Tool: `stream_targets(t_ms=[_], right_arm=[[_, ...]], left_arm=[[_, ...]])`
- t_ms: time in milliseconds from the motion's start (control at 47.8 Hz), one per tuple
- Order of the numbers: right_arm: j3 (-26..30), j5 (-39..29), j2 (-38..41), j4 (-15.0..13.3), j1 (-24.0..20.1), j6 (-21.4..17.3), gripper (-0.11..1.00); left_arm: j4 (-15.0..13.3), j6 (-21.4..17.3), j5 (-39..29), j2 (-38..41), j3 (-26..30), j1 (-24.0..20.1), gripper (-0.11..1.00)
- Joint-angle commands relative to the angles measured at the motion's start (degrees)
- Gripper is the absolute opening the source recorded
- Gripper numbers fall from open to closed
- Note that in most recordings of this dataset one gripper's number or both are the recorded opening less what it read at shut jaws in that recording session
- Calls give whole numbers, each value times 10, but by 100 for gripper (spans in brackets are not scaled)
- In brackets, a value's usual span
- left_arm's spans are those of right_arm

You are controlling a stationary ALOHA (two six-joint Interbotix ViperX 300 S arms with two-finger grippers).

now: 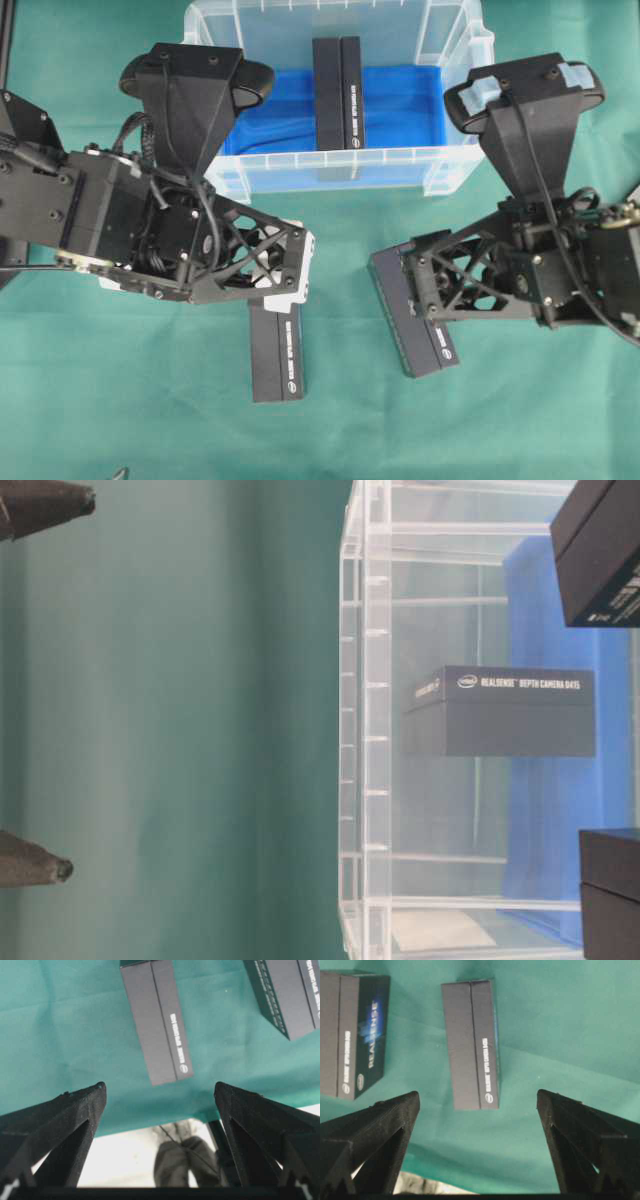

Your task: Take the box out of the case with both arms.

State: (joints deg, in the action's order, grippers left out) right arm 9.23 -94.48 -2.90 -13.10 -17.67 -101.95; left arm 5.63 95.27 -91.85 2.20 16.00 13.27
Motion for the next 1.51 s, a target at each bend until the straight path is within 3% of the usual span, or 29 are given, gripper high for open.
stream_targets(t_ms=[0, 230, 418, 879, 1486], right_arm=[[14, -2, -14, -2, -2, 2, 93], [-11, -40, -34, 12, -15, 8, 93], [-75, -47, -91, 23, -24, -10, 93], [-188, -62, -217, 24, -48, -71, 93], [-198, -56, -220, 24, -48, -71, 93]], left_arm=[[3, -1, -3, -16, 10, 2, 89], [2, 3, -18, -38, -20, 18, 89], [2, 14, -29, -83, -77, 29, 89], [0, 119, -18, -244, -272, 75, 88], [2, 124, -15, -263, -293, 76, 88]])
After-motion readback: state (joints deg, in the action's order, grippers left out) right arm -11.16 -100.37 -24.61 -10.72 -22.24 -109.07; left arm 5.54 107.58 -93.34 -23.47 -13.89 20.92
